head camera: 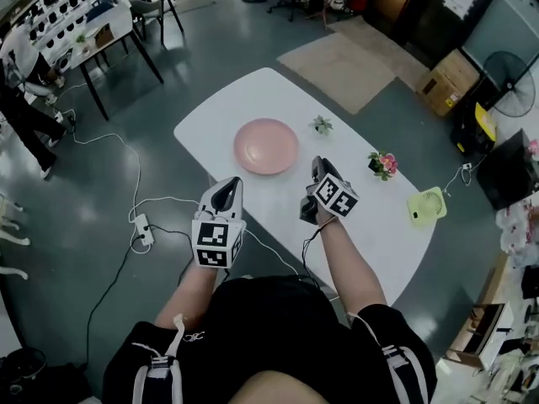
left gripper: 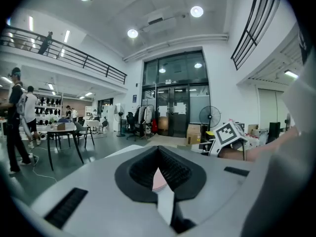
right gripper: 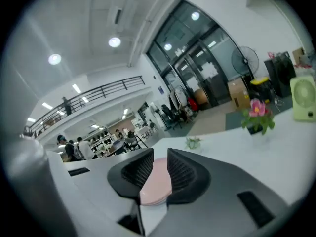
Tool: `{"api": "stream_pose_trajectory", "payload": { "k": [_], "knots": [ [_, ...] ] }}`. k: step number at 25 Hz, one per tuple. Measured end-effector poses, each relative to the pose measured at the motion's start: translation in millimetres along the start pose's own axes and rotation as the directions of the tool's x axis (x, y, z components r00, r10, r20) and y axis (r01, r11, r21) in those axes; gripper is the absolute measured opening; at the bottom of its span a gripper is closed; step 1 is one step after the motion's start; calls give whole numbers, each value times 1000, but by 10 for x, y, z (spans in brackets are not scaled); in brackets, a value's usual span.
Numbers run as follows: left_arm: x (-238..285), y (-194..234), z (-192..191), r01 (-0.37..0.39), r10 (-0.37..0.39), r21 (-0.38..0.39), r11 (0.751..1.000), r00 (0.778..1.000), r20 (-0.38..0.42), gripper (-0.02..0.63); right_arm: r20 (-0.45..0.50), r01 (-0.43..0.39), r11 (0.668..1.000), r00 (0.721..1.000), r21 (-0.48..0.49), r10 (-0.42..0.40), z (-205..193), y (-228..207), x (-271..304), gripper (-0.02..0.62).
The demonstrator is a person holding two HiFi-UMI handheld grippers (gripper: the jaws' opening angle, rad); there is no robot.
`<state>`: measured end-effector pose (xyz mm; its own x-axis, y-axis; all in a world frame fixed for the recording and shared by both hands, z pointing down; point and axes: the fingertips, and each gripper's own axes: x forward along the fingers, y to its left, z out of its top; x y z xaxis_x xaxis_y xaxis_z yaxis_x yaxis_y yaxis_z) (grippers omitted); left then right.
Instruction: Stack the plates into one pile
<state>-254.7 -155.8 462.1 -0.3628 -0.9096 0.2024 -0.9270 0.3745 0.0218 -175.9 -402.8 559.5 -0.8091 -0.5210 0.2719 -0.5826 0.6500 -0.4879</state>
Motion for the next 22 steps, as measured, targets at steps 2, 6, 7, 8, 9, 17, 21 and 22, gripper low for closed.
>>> {"api": "stream_pose_trajectory", "payload": {
  "k": [2, 6, 7, 8, 9, 17, 21, 22],
  "knots": [
    [48, -240, 57, 32, -33, 6, 999, 999, 5, 14, 104, -34, 992, 993, -124, 47, 360, 115, -374, 81],
    [175, -799, 118, 101, -101, 18, 995, 995, 8, 14, 282, 24, 939, 956, -342, 79, 923, 127, -1160, 34],
    [179, -937, 136, 118, -118, 22, 993, 993, 8, 14, 311, 43, 930, 947, -366, 79, 1005, 105, -1361, 17],
    [171, -1066, 154, 132, -133, 25, 991, 991, 8, 14, 331, 58, 922, 940, -382, 78, 1059, 80, -1550, 17],
    [158, -1188, 166, 146, -146, 28, 989, 989, 10, 14, 342, 69, 917, 936, -393, 76, 1084, 46, -1717, 15],
    [31, -1976, 125, 218, -219, 56, 974, 976, 4, 14, 323, 108, 900, 945, -422, 39, 942, -394, -2540, 14],
    [-11, -2222, 174, 237, -238, 51, 970, 971, 13, 14, 351, 118, 898, 936, -425, 43, 1020, -451, -2808, 14],
    [-8, -2288, 193, 239, -241, 54, 969, 970, 18, 14, 356, 120, 898, 933, -423, 43, 1054, -482, -2853, 14]
  ]
}}
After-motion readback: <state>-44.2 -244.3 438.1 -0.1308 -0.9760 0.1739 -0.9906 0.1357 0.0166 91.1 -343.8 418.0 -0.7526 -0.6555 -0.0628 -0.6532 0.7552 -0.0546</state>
